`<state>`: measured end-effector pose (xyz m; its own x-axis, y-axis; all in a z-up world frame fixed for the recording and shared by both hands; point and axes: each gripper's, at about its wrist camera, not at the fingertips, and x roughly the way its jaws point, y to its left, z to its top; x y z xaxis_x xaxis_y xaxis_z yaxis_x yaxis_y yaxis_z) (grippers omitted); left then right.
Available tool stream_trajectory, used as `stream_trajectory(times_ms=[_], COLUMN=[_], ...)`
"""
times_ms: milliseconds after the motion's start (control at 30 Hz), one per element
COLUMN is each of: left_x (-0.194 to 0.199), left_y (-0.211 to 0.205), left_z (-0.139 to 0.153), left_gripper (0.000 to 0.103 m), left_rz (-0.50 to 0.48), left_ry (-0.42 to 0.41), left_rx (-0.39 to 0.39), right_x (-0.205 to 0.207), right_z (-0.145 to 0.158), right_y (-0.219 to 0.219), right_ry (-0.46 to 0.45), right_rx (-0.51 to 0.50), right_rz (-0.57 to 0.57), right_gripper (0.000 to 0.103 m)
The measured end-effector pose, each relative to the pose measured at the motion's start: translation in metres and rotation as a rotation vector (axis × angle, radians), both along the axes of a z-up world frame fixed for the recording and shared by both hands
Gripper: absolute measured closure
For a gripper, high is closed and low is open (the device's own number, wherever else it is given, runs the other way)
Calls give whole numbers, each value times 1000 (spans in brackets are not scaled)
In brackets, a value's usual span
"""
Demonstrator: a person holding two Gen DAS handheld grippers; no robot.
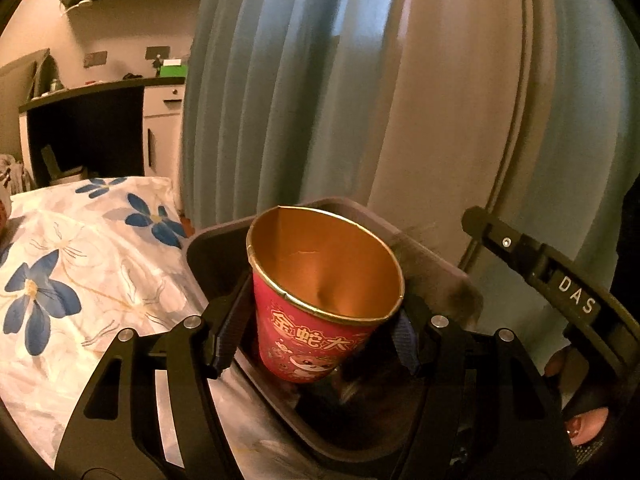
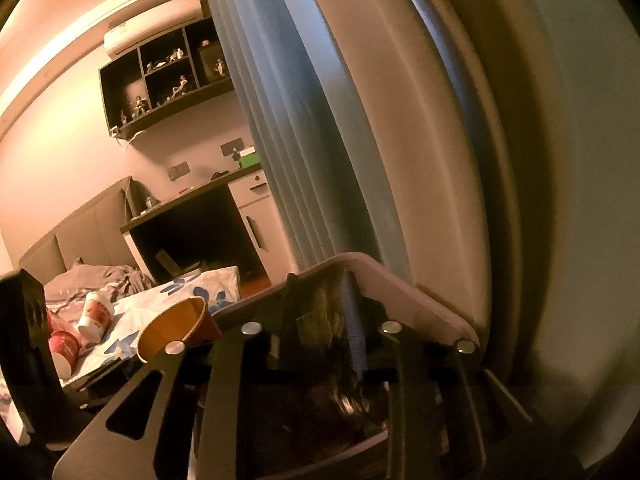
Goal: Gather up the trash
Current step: 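Open both tools to drop the black bag and red cup into the bin, then move both tools back toward the remaining cups and bag on the bed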
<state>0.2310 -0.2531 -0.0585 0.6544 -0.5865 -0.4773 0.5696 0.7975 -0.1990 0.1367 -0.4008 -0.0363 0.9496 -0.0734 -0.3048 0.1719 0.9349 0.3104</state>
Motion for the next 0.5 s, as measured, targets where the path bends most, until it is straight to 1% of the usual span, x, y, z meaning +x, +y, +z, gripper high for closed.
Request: stream_trajectory(times_ms=[33,100,200,233,267,300,333,400,500], left_x=[0,0,0,0,0,0,0,-1,-5], left_y=[-1,-3,-3,-3,-2,-1,0,1,9], left_z=[-1,-2,-5,-5,-5,-5,-4,-4,-2], left_gripper=[41,39,28,23,21,16,14,14,12], left_rz=[-4,-11,-16,-15,-16,-16,-14,-11,10], left_ry=[3,2,5,4,5,6,5,4,0], left_rx=[1,6,11,9,5,2,0,1,-1], right_x=[-1,-4,-9,-11,-13,-15,-16,-21,-28], right_z=[0,0,2,2,3,4,5,7,11], right_y=[-1,-3,-5,-5,-4,-4,-3,0,4], right_ry=[-2,-9,-22,-25,-29,-32,-35,-45,-63], right_rx=[4,17,27,27,26,23,19,13,0], right_rz=[-2,-11,-21,-22,-23,-24,-25,-24,-28], right_gripper=[68,63,58,57,56,55,54,53,43])
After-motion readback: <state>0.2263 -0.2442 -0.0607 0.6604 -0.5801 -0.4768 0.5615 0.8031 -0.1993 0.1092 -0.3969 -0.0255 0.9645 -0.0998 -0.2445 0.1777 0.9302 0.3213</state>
